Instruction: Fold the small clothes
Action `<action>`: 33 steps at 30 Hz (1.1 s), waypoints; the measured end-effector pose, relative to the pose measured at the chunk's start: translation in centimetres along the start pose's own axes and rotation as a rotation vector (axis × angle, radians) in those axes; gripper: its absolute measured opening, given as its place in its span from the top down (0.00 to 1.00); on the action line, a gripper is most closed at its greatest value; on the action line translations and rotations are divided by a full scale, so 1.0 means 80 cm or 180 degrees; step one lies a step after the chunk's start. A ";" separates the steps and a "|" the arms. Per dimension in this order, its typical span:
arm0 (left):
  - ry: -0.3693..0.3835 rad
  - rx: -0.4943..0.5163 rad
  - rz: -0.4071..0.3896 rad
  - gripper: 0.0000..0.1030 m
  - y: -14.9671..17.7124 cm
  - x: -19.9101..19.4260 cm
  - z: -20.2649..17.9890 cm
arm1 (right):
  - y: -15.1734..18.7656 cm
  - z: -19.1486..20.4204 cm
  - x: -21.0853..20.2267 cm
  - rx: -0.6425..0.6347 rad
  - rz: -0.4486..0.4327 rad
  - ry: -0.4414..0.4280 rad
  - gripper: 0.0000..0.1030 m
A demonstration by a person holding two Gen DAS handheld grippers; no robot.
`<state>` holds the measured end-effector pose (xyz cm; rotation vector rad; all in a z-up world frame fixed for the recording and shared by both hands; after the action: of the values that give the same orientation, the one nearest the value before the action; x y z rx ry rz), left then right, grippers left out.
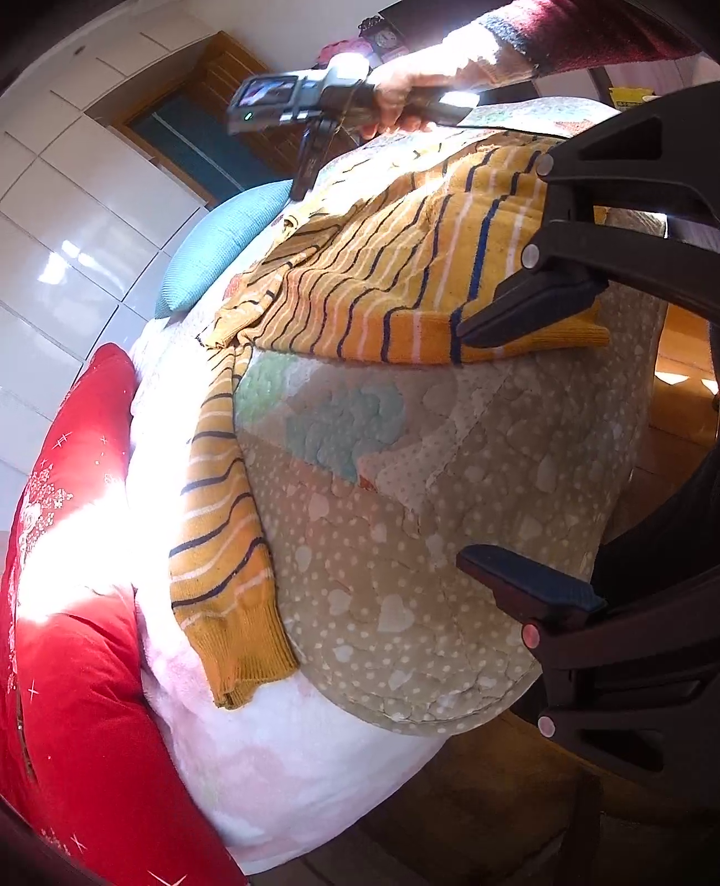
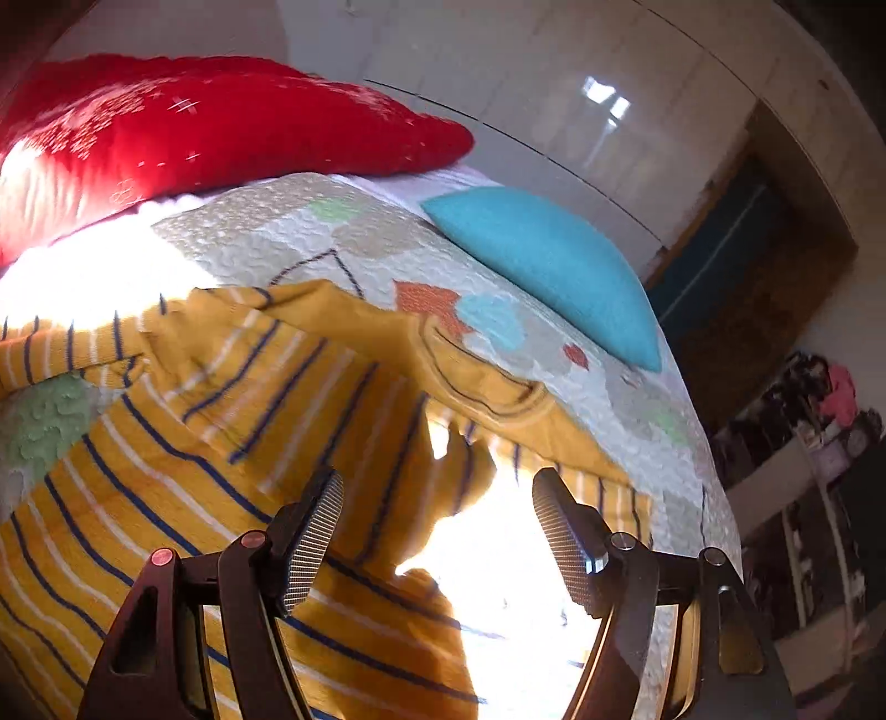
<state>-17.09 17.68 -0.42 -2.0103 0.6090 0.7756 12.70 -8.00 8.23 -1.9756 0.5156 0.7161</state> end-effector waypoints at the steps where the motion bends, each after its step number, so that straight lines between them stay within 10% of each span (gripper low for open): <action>1: -0.0003 -0.0013 0.0008 0.29 0.000 0.000 0.001 | 0.013 -0.033 0.001 0.0175 0.0077 0.0035 0.27; 9: 0.0021 0.0035 0.0023 0.29 0.004 0.000 -0.003 | 0.124 -0.231 0.000 0.1806 0.0494 -0.0144 0.25; 18: -0.0051 0.0133 0.0074 0.29 0.007 0.004 -0.013 | 0.149 -0.213 0.099 0.2307 0.0906 -0.0559 0.25; 20: -0.0117 0.0125 0.0099 0.29 0.007 0.004 -0.010 | 0.148 -0.199 0.119 0.2332 0.0949 -0.0732 0.52; 21: -0.0158 0.0122 0.0104 0.29 0.007 0.004 -0.008 | 0.146 -0.192 0.123 0.2344 0.0925 -0.0903 0.83; 33: -0.0207 -0.0057 0.0099 0.29 -0.007 0.011 -0.003 | 0.196 -0.265 0.122 0.2325 0.1107 -0.0062 0.99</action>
<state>-16.04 17.64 -0.60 -1.9881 0.5988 0.8645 16.09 -34.66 -0.04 -1.2070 0.9671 0.6330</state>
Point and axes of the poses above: each gripper's, at about its wrist camera, not at the fingertips, and x roughly the way its jaws point, z to its left, y to its underside, the point moved 4 cm from there along x, roughly the way its jaws point, and after that the axes turned 1 degree about -z, right-handed, at the moved point
